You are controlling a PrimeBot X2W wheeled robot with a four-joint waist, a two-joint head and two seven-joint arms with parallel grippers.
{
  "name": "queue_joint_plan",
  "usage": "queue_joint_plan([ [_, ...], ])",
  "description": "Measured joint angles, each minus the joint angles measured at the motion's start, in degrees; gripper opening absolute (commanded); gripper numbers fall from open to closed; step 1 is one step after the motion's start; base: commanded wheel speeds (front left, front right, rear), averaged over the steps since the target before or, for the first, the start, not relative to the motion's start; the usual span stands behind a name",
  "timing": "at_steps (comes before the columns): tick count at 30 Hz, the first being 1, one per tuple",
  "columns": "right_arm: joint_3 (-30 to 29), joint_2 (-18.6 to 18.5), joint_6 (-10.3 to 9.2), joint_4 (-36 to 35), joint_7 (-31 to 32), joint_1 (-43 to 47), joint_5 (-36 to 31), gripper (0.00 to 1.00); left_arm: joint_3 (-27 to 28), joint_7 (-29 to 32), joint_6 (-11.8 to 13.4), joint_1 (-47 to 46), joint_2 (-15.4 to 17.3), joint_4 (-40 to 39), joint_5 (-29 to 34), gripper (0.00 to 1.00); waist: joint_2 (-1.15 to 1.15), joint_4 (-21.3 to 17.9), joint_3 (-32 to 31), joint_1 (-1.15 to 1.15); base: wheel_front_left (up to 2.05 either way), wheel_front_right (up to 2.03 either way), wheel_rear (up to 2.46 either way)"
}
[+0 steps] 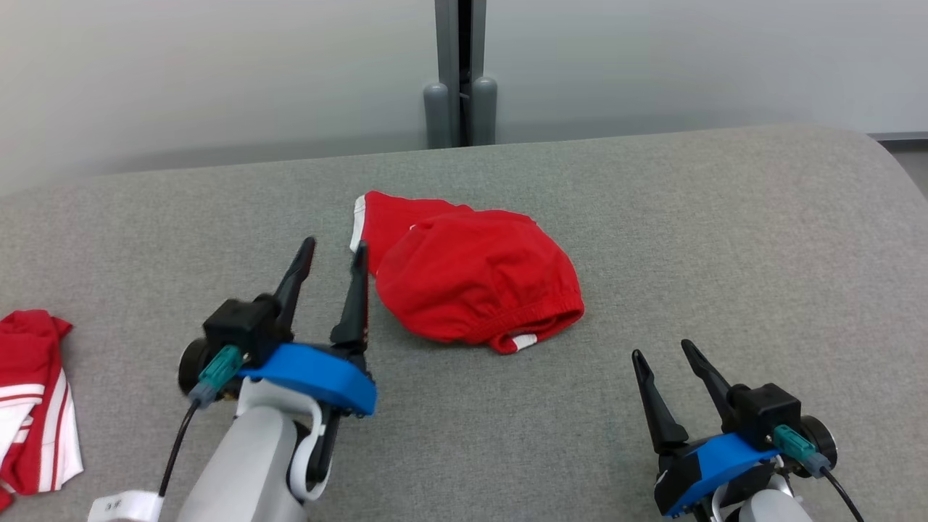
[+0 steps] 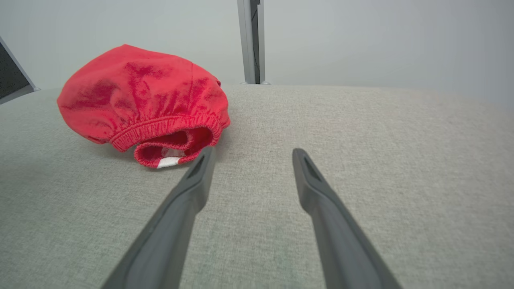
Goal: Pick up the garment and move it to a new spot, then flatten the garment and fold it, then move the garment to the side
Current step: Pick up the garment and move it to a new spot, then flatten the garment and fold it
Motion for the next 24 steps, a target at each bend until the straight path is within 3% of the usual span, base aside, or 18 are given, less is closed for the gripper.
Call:
queue_joint_plan([
  [6,-0.55,-0.02,-0.01,-0.64,-0.01,1.08,0.08,1.00,8.45,-0.01,0.32,10.07,0.78,-3.78,6.44,1.00,0.00,1.78,-2.28,0.00,0.00,0.00,0.00],
  [11,-0.87,-0.02,-0.01,-0.52,-0.01,2.87,0.14,1.00,13.21,-0.05,-0.82,17.61,-0.12,-6.44,10.55,1.00,0.00,2.65,-4.59,0.00,0.00,0.00,0.00],
  [17,-1.14,-0.02,-0.01,-0.20,-0.01,4.60,0.49,1.00,15.60,-0.05,-1.80,24.96,-1.81,-8.94,13.78,1.00,0.00,2.68,-5.78,-0.01,0.00,0.00,0.00],
  [24,-0.57,-0.04,-0.01,0.01,-0.01,5.06,0.13,1.00,15.74,-0.05,-2.59,26.53,-2.52,-9.20,15.58,1.00,0.00,3.52,-5.83,0.00,0.00,0.00,0.00],
])
